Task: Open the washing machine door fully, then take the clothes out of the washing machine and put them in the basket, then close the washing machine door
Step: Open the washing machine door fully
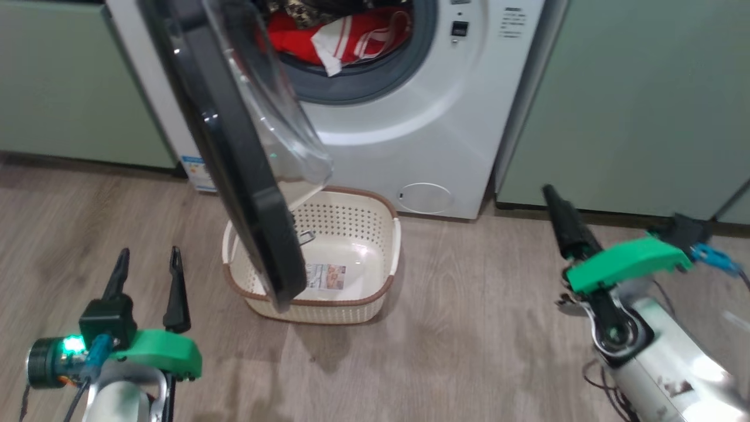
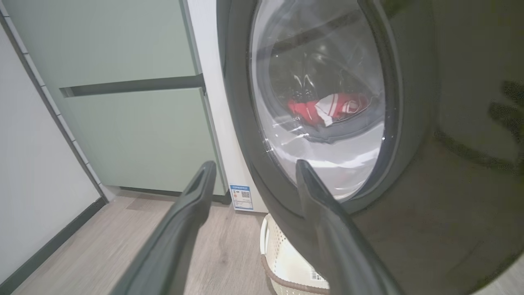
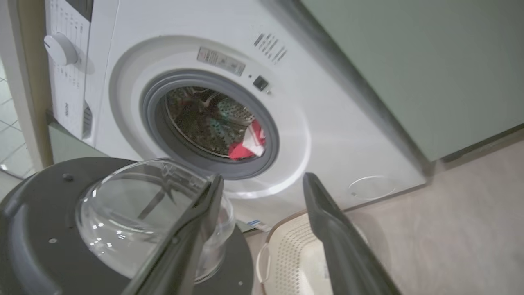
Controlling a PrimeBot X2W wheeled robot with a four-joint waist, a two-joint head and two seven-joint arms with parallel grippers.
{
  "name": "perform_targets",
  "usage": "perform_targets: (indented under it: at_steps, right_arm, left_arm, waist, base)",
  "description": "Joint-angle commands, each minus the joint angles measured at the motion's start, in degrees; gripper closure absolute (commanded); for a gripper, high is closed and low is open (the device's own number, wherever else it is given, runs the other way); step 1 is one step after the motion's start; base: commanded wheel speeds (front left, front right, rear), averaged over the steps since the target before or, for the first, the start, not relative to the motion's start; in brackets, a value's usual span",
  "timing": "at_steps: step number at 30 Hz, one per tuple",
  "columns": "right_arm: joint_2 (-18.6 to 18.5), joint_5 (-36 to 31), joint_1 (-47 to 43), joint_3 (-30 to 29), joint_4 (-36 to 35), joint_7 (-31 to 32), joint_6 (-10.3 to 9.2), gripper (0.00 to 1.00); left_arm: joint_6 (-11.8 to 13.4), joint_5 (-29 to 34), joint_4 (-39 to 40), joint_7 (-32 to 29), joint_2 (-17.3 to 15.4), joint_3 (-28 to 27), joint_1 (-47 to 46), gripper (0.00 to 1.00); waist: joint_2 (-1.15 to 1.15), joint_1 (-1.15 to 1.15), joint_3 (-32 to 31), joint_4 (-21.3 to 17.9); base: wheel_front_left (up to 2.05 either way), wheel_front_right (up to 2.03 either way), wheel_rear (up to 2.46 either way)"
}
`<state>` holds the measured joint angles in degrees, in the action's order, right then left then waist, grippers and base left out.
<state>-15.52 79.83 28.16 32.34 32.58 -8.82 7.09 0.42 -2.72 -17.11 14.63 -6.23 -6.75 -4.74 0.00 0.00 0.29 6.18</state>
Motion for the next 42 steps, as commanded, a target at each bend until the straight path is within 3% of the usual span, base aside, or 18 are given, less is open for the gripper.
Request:
perform_targets:
  at_steps: [1,4,7,12,13,19,29,42]
  right_arm:
    - [-1.6,-2.3,0.3,1.4,-0.7,-4.0,0.4,0.0]
    - [-3.1,-7.1,-0.1,1.0,1.2,-6.0,0.4,0.0]
    - [-2.7,-17.5,-1.1,-7.5,0.0,-6.1,0.4,0.0]
    - [2.0,-39.4,-7.4,-20.5,-7.4,-6.2,0.4,0.0]
    - [2.0,-39.4,-7.4,-20.5,-7.4,-6.2,0.4,0.0]
    - [6.8,-55.3,-14.8,-26.8,-15.8,-6.2,0.4,0.0]
    - [9.6,-64.7,-21.9,-29.8,-19.4,-6.2,0.4,0.0]
    - [10.2,-66.0,-23.0,-31.0,-19.7,-6.2,0.4,0.0]
  left_arm:
    - [-0.6,-0.4,1.7,0.4,-1.2,-2.5,-2.7,0.0]
    - [-1.0,-0.2,1.7,0.4,-1.2,-3.4,-2.8,0.0]
    - [-1.2,-0.1,2.0,0.4,-1.1,-4.1,-3.0,0.0]
    - [-1.7,0.2,2.1,0.4,-0.5,-4.7,-3.4,0.0]
    - [-1.7,0.2,2.1,0.4,-0.5,-4.7,-3.4,0.0]
    - [-2.4,0.4,1.8,0.4,-0.1,-5.2,-3.6,0.0]
    - [-3.1,0.8,0.8,0.4,0.5,-5.8,-3.4,0.0]
    - [-3.7,0.9,0.2,0.4,0.9,-6.7,-3.2,0.0]
  waist:
    - [0.0,0.0,-0.2,-1.2]
    - [0.0,0.0,-0.4,-2.4]
    - [0.0,0.0,-0.4,-3.6]
    - [0.0,0.0,-0.4,-4.3]
    - [0.0,0.0,-0.4,-4.3]
    - [0.0,0.0,-0.5,-4.2]
    - [0.0,0.0,-0.9,-3.9]
    - [0.0,0.0,-1.1,-4.1]
  base:
    - [0.0,0.0,0.0]
    - [0.0,0.0,0.0]
    - [0.0,0.0,0.0]
    - [0.0,0.0,0.0]
    - [0.0,0.0,0.0]
    - [0.0,0.0,0.0]
    - [0.0,0.0,0.0]
    - [0.0,0.0,0.0]
